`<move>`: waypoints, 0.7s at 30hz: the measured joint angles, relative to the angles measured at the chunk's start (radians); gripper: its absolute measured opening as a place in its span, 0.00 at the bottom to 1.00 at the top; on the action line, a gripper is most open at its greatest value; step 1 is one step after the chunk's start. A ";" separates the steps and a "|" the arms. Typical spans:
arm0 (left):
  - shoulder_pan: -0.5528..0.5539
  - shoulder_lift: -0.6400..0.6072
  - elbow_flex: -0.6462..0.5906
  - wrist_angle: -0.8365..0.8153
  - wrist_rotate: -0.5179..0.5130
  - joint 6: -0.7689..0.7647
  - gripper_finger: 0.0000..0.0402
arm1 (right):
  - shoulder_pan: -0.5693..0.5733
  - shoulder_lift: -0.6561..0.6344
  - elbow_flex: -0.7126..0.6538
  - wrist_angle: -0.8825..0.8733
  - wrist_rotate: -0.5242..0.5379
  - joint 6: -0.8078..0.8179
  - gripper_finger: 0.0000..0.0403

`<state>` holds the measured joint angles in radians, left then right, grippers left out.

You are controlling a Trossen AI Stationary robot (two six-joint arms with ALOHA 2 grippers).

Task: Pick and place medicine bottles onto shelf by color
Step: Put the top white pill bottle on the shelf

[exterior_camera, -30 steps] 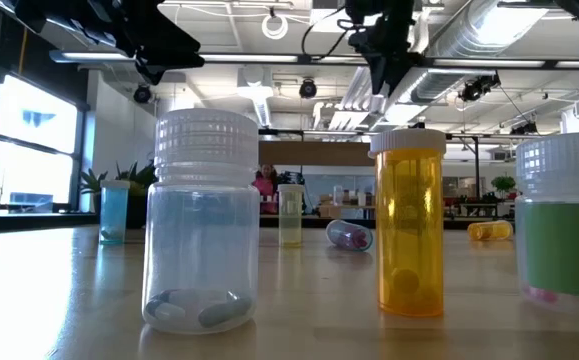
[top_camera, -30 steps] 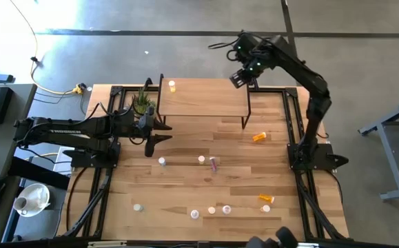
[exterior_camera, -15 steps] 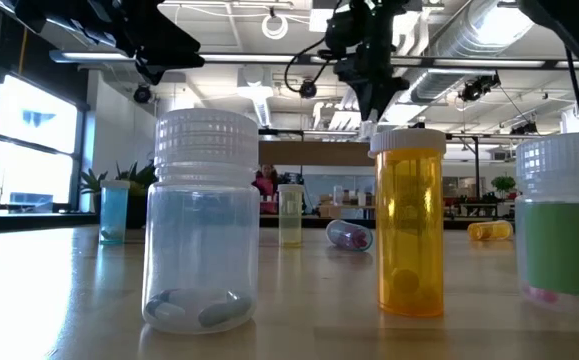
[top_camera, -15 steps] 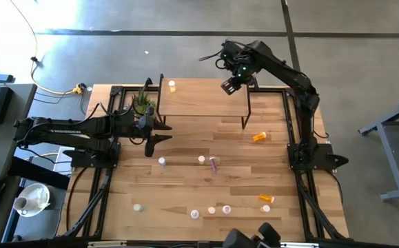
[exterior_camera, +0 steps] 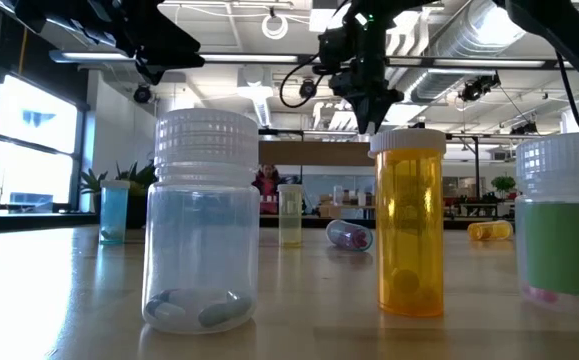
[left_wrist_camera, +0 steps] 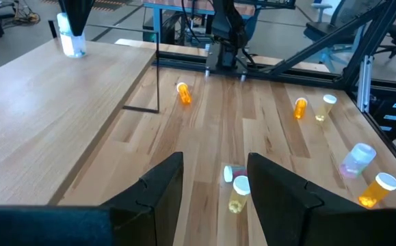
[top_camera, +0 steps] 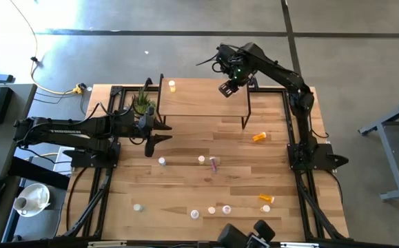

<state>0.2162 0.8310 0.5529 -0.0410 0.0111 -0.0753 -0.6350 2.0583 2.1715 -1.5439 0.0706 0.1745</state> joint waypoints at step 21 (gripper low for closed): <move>0.000 0.000 0.000 0.000 0.000 0.000 0.38 | 0.000 0.000 -0.001 0.048 0.048 -0.045 0.47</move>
<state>0.2164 0.8310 0.5529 -0.0410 0.0109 -0.0753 -0.6350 2.0583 2.1704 -1.4959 0.1186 0.1291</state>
